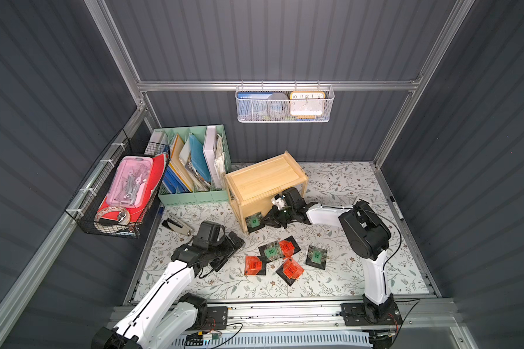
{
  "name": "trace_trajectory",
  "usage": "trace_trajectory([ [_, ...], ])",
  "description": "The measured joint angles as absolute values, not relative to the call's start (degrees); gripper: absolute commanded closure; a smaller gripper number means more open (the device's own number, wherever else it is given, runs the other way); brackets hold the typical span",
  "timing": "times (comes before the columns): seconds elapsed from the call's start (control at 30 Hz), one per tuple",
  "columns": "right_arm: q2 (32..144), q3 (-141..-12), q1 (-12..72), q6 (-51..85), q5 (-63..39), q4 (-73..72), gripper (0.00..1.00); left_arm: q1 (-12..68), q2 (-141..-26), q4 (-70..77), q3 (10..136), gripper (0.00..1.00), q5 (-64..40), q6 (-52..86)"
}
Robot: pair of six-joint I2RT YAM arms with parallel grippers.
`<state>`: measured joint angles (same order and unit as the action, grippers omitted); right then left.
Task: Place the tea bags on the shelf by color
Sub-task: Place the tea bag on the shelf.
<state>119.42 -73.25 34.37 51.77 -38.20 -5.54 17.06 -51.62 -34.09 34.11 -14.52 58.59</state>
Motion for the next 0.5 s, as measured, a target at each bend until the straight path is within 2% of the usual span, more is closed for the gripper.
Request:
trace_trajectory([
  [0.23,115.8,-68.5,33.4,55.2,-34.9,-6.7,0.61,17.1,-51.5,-34.1,34.1,0.0,-14.5,58.6],
  [0.5,112.0,-63.4,33.2,61.0,-31.6,-9.5,0.58,17.1,-51.5,-34.0,34.1,0.0,-14.5,58.6],
])
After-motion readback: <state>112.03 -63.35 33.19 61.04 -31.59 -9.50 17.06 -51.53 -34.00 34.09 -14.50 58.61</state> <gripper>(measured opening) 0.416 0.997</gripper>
